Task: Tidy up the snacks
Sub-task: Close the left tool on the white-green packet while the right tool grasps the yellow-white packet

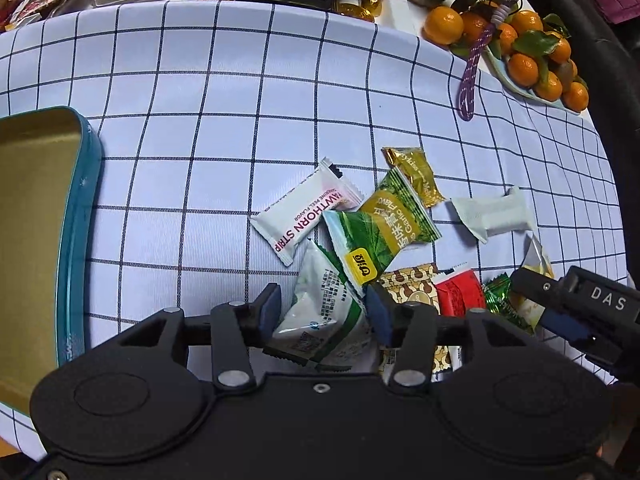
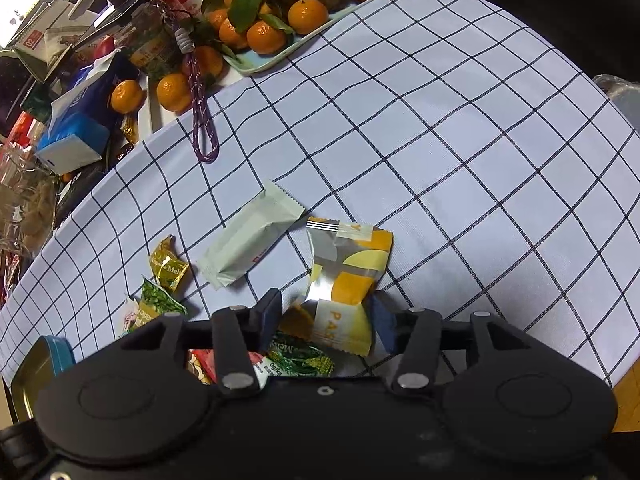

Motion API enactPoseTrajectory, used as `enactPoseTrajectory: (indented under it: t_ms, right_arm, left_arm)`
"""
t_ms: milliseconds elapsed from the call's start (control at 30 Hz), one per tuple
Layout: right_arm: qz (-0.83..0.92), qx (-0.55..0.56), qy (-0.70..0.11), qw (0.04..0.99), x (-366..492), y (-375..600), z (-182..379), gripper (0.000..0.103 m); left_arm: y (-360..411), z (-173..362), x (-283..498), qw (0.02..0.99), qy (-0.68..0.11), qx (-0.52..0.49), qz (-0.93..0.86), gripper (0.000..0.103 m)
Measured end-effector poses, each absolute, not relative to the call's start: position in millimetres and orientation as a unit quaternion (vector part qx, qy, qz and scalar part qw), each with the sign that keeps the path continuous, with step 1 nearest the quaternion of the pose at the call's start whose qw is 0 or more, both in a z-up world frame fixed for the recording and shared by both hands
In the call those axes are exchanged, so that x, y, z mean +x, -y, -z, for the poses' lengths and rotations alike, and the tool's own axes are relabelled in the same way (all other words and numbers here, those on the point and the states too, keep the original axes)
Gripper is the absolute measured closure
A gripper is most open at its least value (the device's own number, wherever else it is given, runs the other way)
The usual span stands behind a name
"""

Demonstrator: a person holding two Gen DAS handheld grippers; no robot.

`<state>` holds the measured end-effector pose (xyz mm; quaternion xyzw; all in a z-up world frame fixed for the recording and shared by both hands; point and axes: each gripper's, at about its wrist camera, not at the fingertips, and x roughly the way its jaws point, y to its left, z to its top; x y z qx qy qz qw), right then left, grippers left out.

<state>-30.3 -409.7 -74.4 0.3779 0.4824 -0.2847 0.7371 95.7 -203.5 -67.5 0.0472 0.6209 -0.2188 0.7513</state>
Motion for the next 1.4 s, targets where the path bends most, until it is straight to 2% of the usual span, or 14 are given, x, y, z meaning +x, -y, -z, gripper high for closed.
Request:
enactPoseTrajectory:
  t_ms: [167,233,300,333,467,600,667,700,767,800,933,1100,1200,1400]
  right_arm:
    - [0.296,0.374,-0.474,0.740,-27,407,75,0.049]
    - [0.304,0.351,-0.477,0.746,-24,404,74,0.061]
    - [0.299,0.334,-0.482,0.753,-22,401,74,0.068]
    - [0.294,0.335,-0.485,0.752,-22,401,74,0.083]
    - [0.289,0.365,-0.478,0.745,-25,405,68,0.087]
    - [0.283,0.397,-0.454,0.746,-30,414,52,0.086]
    - [0.288,0.411,-0.445,0.742,-33,419,49,0.081]
    - [0.291,0.418,-0.443,0.738,-34,422,50,0.077]
    - [0.304,0.428,-0.447,0.724,-36,427,55,0.059]
    - [0.310,0.431,-0.453,0.716,-36,429,60,0.057]
    - [0.322,0.451,-0.460,0.694,-39,432,76,0.057]
    - [0.325,0.498,-0.425,0.683,-41,437,78,0.057]
    - [0.328,0.520,-0.411,0.673,-33,436,83,0.053]
    - [0.354,0.458,-0.403,0.709,-9,428,80,0.052]
  left_arm:
    - [207,66,89,0.742,-0.626,0.059,0.230,0.050]
    - [206,66,88,0.740,-0.629,0.054,0.234,0.052]
    - [204,67,89,0.734,-0.635,0.044,0.235,0.054]
    - [203,66,90,0.733,-0.637,0.040,0.235,0.054]
    - [195,57,93,0.742,-0.628,0.030,0.232,0.054]
    - [186,44,96,0.756,-0.613,0.027,0.226,0.054]
    - [181,39,97,0.763,-0.606,0.026,0.223,0.054]
    - [178,36,98,0.768,-0.601,0.026,0.222,0.054]
    - [172,30,98,0.778,-0.589,0.032,0.215,0.054]
    - [170,28,99,0.783,-0.583,0.035,0.212,0.054]
    - [161,21,99,0.800,-0.563,0.045,0.201,0.054]
    - [151,16,100,0.806,-0.556,0.039,0.198,0.054]
    - [147,16,100,0.807,-0.556,0.038,0.196,0.054]
    - [134,15,102,0.813,-0.551,0.036,0.184,0.054]
